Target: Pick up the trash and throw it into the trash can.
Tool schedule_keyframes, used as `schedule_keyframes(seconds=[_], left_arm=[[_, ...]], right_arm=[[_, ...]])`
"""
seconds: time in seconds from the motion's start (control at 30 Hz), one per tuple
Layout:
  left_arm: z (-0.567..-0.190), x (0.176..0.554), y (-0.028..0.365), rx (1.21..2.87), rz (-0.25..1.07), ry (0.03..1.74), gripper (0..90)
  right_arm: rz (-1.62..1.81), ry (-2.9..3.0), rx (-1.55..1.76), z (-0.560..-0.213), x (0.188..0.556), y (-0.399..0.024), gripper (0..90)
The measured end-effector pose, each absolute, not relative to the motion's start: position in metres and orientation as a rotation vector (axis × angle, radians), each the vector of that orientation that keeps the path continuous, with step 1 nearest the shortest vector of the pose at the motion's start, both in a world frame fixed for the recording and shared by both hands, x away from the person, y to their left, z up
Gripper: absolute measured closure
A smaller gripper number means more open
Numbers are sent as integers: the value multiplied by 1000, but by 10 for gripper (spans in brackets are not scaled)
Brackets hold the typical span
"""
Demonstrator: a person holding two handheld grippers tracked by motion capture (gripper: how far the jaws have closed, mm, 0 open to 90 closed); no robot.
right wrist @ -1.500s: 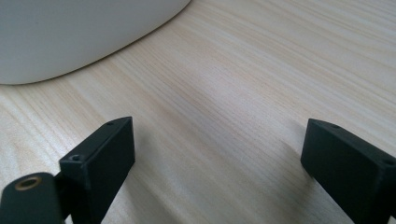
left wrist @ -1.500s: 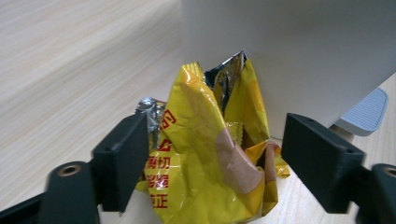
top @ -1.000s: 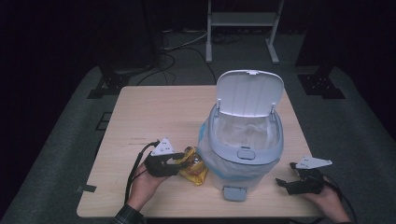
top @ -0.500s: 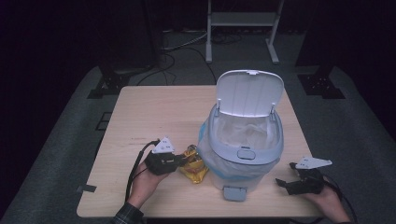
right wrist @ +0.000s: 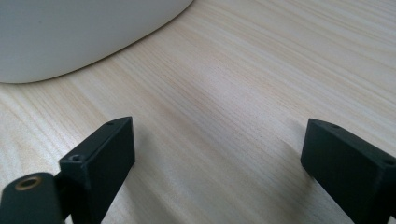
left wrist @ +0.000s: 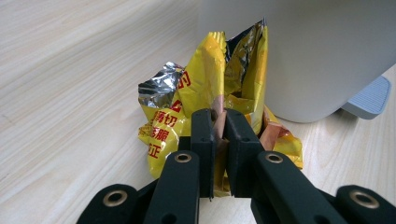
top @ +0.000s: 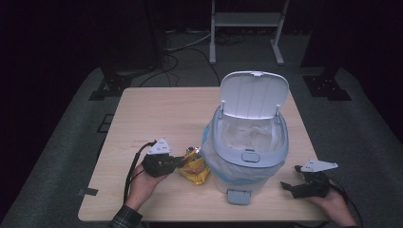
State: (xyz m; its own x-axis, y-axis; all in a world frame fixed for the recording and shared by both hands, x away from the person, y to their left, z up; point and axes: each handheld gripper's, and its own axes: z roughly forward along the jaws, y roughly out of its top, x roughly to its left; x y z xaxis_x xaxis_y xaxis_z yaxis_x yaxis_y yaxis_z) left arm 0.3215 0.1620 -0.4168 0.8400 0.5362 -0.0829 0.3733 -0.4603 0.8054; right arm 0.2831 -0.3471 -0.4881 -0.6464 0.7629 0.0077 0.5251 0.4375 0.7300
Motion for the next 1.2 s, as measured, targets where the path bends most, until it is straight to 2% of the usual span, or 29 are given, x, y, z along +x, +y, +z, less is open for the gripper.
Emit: schedule_keyframes(seconds=[1.2], left_arm=[[-388, 320, 221, 1949, 226, 629, 834]], right_arm=[[1033, 2371, 1103, -488, 283, -347, 88]])
